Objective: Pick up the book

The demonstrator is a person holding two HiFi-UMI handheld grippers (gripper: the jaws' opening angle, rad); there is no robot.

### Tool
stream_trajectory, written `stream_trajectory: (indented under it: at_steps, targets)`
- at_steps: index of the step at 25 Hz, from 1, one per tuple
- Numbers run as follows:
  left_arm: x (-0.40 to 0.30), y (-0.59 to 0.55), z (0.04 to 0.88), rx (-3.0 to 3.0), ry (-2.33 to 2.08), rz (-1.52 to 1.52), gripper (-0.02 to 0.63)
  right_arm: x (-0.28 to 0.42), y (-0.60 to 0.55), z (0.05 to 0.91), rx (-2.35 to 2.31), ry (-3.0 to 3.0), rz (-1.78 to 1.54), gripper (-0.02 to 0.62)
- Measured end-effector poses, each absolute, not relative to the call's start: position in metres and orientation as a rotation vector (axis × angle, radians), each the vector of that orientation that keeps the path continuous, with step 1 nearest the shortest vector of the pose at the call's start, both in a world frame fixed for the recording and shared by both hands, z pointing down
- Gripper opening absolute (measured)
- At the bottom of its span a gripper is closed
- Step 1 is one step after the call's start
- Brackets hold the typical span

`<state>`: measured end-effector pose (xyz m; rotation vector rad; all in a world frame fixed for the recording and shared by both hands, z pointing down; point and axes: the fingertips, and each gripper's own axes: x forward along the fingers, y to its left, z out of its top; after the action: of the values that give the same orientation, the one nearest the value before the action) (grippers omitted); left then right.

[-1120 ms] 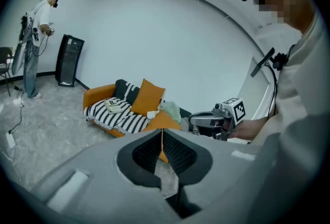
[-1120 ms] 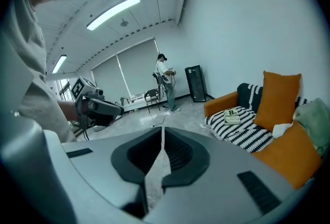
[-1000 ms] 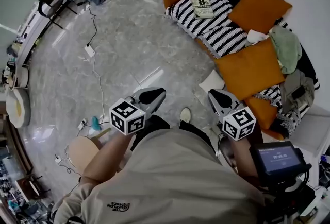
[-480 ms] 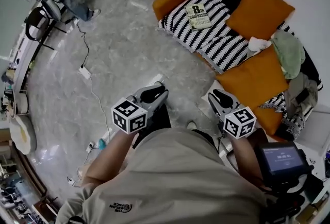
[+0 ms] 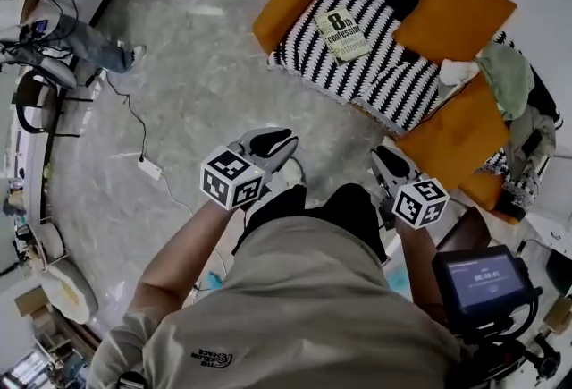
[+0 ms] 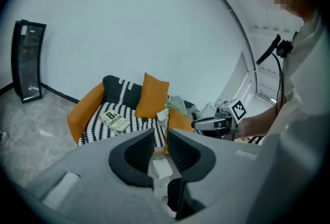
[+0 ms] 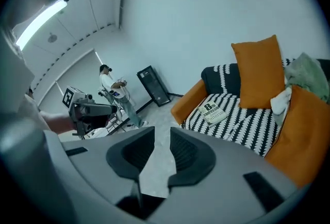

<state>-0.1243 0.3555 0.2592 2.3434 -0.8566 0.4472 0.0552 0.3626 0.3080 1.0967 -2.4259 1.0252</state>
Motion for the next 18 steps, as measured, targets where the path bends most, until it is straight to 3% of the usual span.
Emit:
stream_trajectory:
  at_steps: [8, 18]
  targets:
    - [-0.14, 0.291, 0.279, 2.337, -0.826, 0.477, 0.063, 0.051, 0.325, 0.333, 1.21, -2.341, 1.227, 0.101]
    - [-0.121, 0.119, 0.367, 2.249, -0.81, 0.602, 0.078, 0.06, 0.169, 0.45, 1.202, -2.239, 1.425, 0.112]
